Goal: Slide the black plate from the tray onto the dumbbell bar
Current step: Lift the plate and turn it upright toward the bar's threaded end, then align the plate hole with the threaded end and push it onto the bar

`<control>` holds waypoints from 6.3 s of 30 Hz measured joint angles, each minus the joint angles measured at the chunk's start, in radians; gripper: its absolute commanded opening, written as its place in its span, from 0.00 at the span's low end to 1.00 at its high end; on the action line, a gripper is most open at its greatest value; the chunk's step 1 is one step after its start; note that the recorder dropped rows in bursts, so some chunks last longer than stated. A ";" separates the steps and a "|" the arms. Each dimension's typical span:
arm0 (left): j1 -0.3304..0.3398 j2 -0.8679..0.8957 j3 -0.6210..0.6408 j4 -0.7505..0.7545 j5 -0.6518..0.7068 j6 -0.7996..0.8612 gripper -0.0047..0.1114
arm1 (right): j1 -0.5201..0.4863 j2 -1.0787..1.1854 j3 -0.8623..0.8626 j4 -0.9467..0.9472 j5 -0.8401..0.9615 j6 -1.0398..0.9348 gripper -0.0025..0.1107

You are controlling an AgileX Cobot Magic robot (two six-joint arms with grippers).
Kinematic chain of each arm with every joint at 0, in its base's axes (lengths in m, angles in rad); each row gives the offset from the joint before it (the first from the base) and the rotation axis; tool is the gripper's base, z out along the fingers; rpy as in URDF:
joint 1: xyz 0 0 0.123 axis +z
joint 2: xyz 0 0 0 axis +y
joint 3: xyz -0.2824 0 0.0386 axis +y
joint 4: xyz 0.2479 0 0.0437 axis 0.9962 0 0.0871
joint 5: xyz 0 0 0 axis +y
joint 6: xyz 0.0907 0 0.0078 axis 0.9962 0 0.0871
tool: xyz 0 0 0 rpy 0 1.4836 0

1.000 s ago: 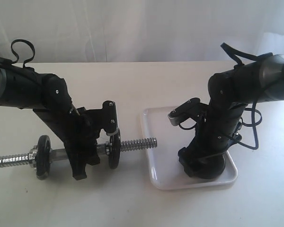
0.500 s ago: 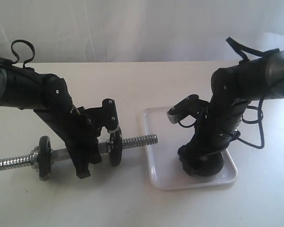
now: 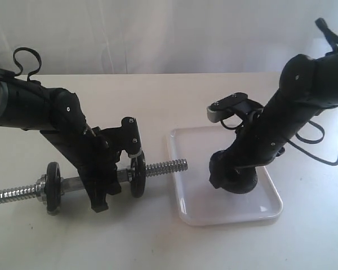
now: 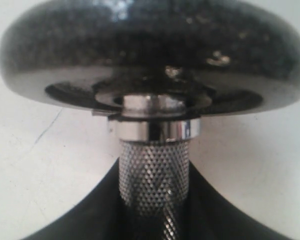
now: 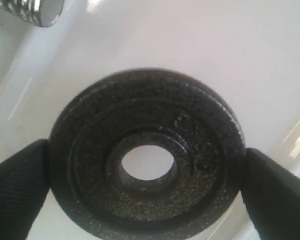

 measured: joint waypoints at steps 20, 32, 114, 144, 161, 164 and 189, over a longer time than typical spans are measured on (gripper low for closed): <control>0.000 0.000 0.000 0.000 -0.010 -0.007 0.04 | -0.167 0.010 0.098 1.054 0.242 -1.064 0.02; 0.000 0.002 0.001 -0.022 -0.035 -0.007 0.04 | -0.265 0.110 0.151 1.241 0.427 -1.289 0.02; -0.011 -0.022 0.018 -0.054 -0.201 0.143 0.04 | -0.262 0.334 0.057 1.256 0.434 -1.262 0.02; -0.009 -0.024 0.018 -0.053 -0.207 0.143 0.04 | -0.216 0.309 0.057 1.248 0.408 -1.258 0.02; -0.008 -0.024 0.018 -0.040 -0.210 0.143 0.04 | -0.187 0.321 0.048 1.269 0.395 -1.258 0.02; -0.006 -0.024 0.018 -0.036 -0.212 0.143 0.04 | -0.184 0.321 0.046 1.269 0.391 -1.258 0.02; -0.006 -0.088 0.035 -0.016 -0.193 0.165 0.04 | -0.164 0.313 0.043 1.271 0.497 -1.299 0.02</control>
